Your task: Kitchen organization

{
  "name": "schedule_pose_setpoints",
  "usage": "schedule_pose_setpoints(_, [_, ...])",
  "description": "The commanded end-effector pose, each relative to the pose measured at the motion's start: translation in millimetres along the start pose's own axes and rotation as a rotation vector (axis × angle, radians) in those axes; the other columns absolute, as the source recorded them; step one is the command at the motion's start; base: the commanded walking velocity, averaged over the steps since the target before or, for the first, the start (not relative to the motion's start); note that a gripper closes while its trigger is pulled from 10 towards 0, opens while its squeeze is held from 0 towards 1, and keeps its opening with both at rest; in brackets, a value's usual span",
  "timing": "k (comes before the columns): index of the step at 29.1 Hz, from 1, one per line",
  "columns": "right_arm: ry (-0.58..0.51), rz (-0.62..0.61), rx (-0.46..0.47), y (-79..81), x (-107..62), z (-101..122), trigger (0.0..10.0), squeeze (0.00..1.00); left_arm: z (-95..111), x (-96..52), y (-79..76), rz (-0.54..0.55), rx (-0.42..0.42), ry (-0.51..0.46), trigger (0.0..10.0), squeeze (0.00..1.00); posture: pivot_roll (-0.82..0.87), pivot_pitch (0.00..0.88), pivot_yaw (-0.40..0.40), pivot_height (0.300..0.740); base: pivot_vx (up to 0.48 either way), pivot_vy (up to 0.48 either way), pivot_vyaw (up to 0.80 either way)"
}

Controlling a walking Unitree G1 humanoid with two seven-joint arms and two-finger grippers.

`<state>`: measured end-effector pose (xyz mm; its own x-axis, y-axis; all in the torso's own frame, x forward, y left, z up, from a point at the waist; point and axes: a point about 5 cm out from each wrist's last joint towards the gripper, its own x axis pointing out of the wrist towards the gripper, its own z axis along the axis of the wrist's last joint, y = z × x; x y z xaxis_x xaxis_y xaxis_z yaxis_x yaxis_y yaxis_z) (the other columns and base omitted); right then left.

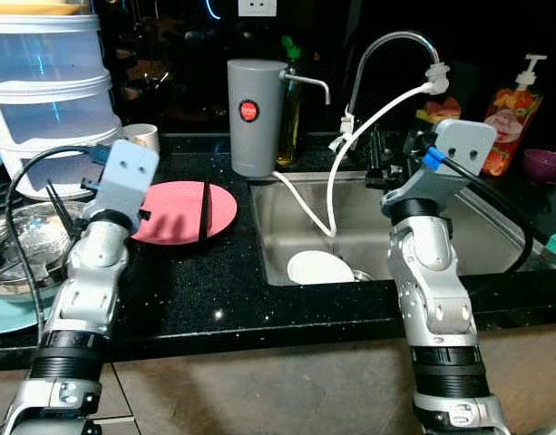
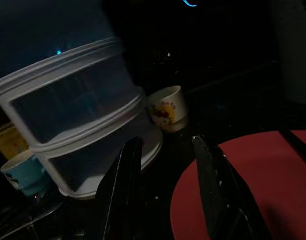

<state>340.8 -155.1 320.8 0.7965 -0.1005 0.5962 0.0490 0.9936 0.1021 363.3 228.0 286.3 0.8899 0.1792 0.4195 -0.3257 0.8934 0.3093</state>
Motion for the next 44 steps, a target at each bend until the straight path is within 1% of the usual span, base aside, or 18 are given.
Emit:
schedule_pose_setpoints(1, [-0.012, -0.006, -0.023, -4.3, -3.1, 3, 10.0, 0.00, -1, 1.3, 4.1, -0.021, -0.141, 0.072, 10.0, 0.00, 0.12, 0.016, -0.028, 0.740, 0.000, 0.000, 0.00])
schedule_pose_setpoints(4, [-0.011, -0.010, -0.025, -6.0, -4.0, 3, 10.0, 0.00, 4, 1.9, -0.7, -0.142, -0.227, 0.090, 10.0, 0.00, 0.12, 0.016, -0.028, 0.740, 0.000, 0.000, 0.00])
schedule_pose_setpoints(7, [-0.009, -0.013, -0.025, -6.8, -4.4, 2, 10.0, 0.00, 11, 4.2, -2.7, -0.189, -0.217, 0.079, 10.0, 0.00, 0.13, 0.011, -0.031, 0.740, 0.000, 0.000, 0.00])
schedule_pose_setpoints(10, [-0.009, -0.015, -0.022, -5.1, -4.7, 2, 10.0, 0.00, 43, 21.5, -1.0, -0.235, -0.168, -0.023, 10.0, 0.00, 0.13, 0.017, -0.022, 0.740, 0.000, 0.000, 0.00])
schedule_pose_setpoints(14, [-0.010, -0.016, -0.021, -4.1, -4.9, 2, 10.0, 0.00, 57, 29.9, -1.7, -0.236, -0.157, -0.054, 10.0, 0.00, 0.12, 0.017, -0.019, 0.740, 0.000, 0.000, 0.00])
schedule_pose_setpoints(16, [-0.006, -0.021, -0.022, -4.9, -6.2, 0, 10.0, 0.00, 80, 39.4, -20.0, -0.334, -0.197, -0.105, 10.0, 0.00, 0.12, 0.017, -0.015, 0.740, 0.000, 0.000, 0.00])
schedule_pose_setpoints(19, [-0.004, -0.025, -0.025, -6.1, -7.2, 0, 10.0, 0.00, 87, 41.7, -34.5, -0.396, -0.247, -0.092, 10.0, 0.00, 0.11, 0.018, -0.011, 0.740, 0.000, 0.000, 0.00])
schedule_pose_setpoints(20, [-0.003, -0.029, -0.027, -7.0, -7.6, 0, 10.0, 0.00, 85, 40.7, -50.4, -0.480, -0.327, -0.035, 10.0, 0.00, 0.11, 0.018, -0.005, 0.740, 0.000, 0.000, 0.00])
schedule_pose_setpoints(22, [-0.003, -0.029, -0.027, -7.0, -7.6, 0, 10.0, 0.00, 85, 40.7, -50.4, -0.480, -0.327, -0.035, 10.0, 0.00, 0.11, 0.018, -0.005, 0.740, 0.000, 0.000, 0.00])
schedule_pose_setpoints(24, [-0.003, -0.036, -0.032, -8.2, -8.4, 0, 10.0, 0.00, 76, 36.5, -76.8, -0.600, -0.399, 0.069, 10.0, 0.00, 0.09, 0.020, 0.008, 0.740, 0.000, 0.000, 0.00])
schedule_pose_setpoints(27, [-0.003, -0.046, -0.037, -9.8, -9.8, 0, 10.0, 0.00, 62, 37.3, -93.5, -0.593, -0.356, 0.169, 10.0, 0.00, 0.08, 0.023, 0.012, 0.740, 0.000, 0.000, 0.00])
schedule_pose_setpoints(28, [-0.002, -0.050, -0.042, -10.9, -10.9, 1, 10.0, 0.00, 54, 40.4, -95.0, -0.543, -0.343, 0.217, 10.0, 0.29, 0.08, 0.024, 0.014, 0.740, 0.000, 0.000, 0.00])
schedule_pose_setpoints(29, [-0.002, -0.050, -0.042, -10.9, -10.9, 1, 10.0, 0.00, 54, 40.4, -95.0, -0.543, -0.343, 0.217, 10.0, 0.29, 0.08, 0.024, 0.014, 0.740, 0.000, 0.000, 0.00])
schedule_pose_setpoints(30, [0.001, -0.056, -0.048, -13.1, -13.2, 0, 10.0, 0.00, 43, 46.4, -90.7, -0.441, -0.344, 0.283, 10.0, 1.00, 0.08, 0.025, 0.015, 0.740, 0.000, 0.000, 0.00])
schedule_pose_setpoints(40, [0.010, -0.026, -0.053, -10.3, -12.6, 0, 10.0, 0.00, 20, 43.6, -95.2, -0.398, -0.433, 0.462, 10.0, 1.00, 0.07, 0.038, 0.007, 0.740, 0.000, 0.000, 0.00])
schedule_pose_setpoints(41, [0.015, 0.044, -0.058, -3.7, -12.0, 1, 10.0, 0.00, 17, 42.9, -95.0, -0.386, -0.448, 0.492, 10.0, 0.00, 0.07, 0.038, 0.007, 0.740, 0.000, 0.000, 0.00])
schedule_pose_setpoints(42, [0.015, 0.044, -0.058, -3.7, -12.0, 1, 10.0, 0.00, 17, 42.9, -95.0, -0.386, -0.448, 0.492, 10.0, 0.00, 0.07, 0.038, 0.007, 0.740, 0.000, 0.000, 0.00])
schedule_pose_setpoints(44, [0.058, 0.247, -0.054, 15.7, -15.5, -1, 10.0, 0.00, 12, 43.5, -91.3, -0.355, -0.465, 0.534, 10.0, 0.00, 0.07, 0.050, 0.012, 0.740, 0.000, 0.000, 0.00])
